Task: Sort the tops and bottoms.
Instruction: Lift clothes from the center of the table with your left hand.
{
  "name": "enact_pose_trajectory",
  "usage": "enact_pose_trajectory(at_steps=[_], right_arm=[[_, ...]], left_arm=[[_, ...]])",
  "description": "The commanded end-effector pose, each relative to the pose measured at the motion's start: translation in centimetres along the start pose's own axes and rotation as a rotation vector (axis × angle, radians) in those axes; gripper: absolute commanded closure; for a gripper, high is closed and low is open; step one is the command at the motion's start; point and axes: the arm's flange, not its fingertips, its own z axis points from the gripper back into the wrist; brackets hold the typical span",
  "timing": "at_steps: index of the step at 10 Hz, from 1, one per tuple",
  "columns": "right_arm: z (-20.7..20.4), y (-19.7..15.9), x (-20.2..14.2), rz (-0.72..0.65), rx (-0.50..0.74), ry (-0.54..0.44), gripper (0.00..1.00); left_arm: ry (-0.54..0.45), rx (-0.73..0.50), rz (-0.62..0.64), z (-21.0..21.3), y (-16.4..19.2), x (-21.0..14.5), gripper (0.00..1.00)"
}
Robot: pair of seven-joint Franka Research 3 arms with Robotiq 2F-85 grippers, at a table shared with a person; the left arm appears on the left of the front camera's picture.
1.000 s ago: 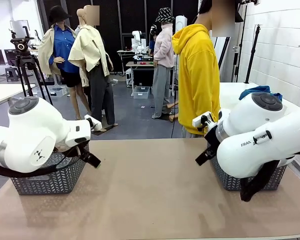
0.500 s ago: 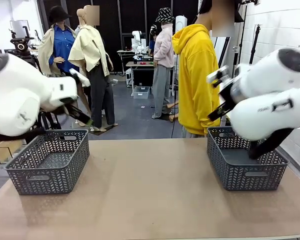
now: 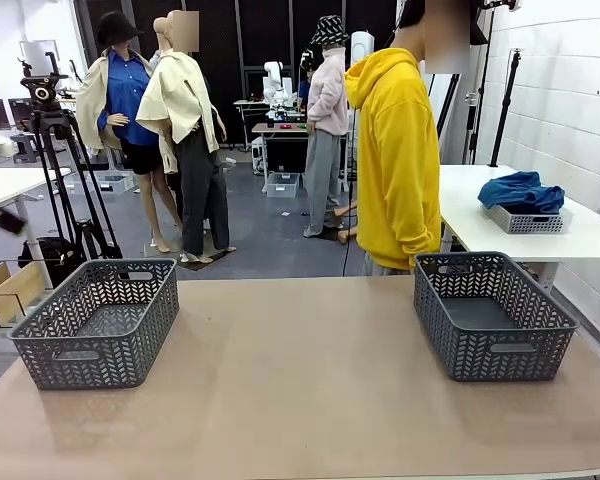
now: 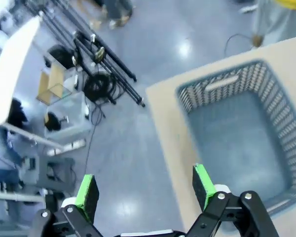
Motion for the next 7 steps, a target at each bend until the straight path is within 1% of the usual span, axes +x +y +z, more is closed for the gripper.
enact_pose_trajectory(at_steps=[1, 2, 3, 4, 6, 7], right_arm=[[-2.7, -1.8, -3.4, -0.179, -0.088, 0.046, 0.0], [-4.1, -3.1, -5.6, -0.21, -0.098, 0.085, 0.0], [-5.5, -3.6, -7.1, -0.222, -0.131, 0.129, 0.0], [-6.4, -3.9, -8.1, -0.251, -0.124, 0.144, 0.0], [-6.9, -3.7, -8.6, -0.266, -0.127, 0.143, 0.0], [-7.0, -3.3, -8.5, -0.264, -0.102, 0.116, 0.0]], left_arm=[[0.021, -0.091, 0.112, -2.1, 4.7, -4.4, 0.0], [0.039, -0.147, 0.149, -3.3, 6.0, -6.8, 0.0], [0.052, -0.185, 0.141, -4.5, 6.3, -8.4, 0.0], [0.051, -0.22, 0.136, -5.5, 6.2, -9.4, 0.0], [0.051, -0.25, 0.135, -6.2, 6.0, -9.7, 0.0], [0.039, -0.261, 0.145, -5.9, 5.6, -9.3, 0.0]])
